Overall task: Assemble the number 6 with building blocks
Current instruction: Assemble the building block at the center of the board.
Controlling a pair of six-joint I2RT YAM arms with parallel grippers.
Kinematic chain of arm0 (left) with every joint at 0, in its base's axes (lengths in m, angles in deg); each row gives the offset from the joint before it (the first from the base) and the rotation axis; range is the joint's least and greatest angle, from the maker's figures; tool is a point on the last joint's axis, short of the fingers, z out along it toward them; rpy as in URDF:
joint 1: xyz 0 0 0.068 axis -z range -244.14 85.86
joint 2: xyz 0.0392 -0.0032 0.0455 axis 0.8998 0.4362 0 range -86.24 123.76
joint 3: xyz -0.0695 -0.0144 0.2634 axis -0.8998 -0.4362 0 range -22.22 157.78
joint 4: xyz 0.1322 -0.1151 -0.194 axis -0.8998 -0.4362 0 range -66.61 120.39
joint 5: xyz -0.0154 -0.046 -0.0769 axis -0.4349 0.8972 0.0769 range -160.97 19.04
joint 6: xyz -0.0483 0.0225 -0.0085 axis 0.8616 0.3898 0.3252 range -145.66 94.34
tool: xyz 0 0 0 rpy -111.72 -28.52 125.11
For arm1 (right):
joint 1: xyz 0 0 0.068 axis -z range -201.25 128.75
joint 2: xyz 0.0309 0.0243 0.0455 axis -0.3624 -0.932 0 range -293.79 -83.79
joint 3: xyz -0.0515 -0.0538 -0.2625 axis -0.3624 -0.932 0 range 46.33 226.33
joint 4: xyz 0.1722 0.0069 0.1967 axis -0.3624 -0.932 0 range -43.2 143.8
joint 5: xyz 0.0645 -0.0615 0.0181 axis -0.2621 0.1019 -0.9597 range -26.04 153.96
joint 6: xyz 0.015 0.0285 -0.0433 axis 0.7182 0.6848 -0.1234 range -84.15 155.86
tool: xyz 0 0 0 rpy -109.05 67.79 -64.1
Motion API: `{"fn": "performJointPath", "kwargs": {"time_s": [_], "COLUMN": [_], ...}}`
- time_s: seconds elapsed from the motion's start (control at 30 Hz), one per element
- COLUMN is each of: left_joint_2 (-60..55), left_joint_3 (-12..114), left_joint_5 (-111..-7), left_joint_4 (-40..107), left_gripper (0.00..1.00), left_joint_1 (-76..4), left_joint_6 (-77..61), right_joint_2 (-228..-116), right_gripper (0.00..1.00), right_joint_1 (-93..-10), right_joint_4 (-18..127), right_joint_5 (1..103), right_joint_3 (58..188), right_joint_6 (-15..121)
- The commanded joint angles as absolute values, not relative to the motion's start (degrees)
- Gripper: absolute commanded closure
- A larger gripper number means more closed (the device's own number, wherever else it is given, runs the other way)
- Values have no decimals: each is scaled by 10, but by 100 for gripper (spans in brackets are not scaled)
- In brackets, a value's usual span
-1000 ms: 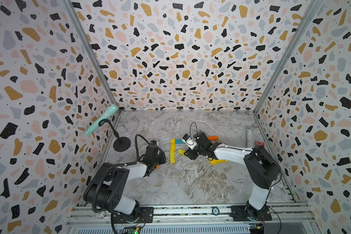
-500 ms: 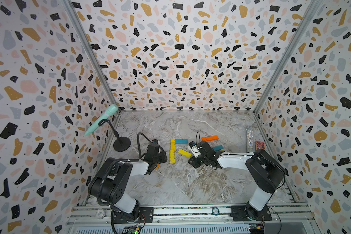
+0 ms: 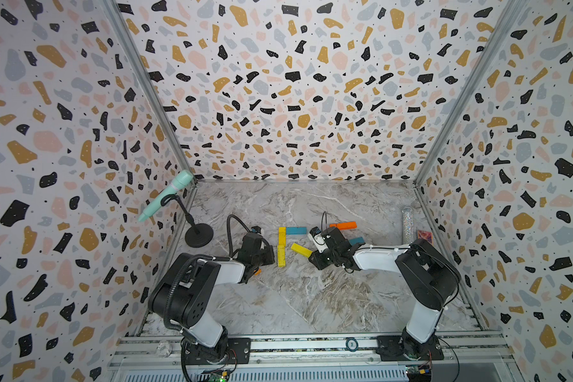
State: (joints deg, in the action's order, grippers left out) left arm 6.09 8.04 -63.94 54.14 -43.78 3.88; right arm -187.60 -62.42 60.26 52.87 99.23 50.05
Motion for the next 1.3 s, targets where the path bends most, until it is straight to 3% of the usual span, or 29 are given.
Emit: {"fn": "performJointPath", "kwargs": {"time_s": [0.0,0.4,1.27], "left_joint_2": [73,100,117], "left_joint_3": [96,100,96], "left_joint_5": [-633,-623,-623], "left_joint_4": [553,573,581], "left_gripper": [100,100,100], "left_joint_1": [-435,-433,-432], "left_joint_6": [30,26,25], "right_joint_2": [-1884,-1912,-1961], "right_gripper": [69,72,69], "right_joint_1": [-621,-617,-608], "right_joint_4": [587,551,522], "right_joint_5": [536,564,541], "right_joint_3": [1015,1053,1112], "right_joint_6": [491,460,390]}}
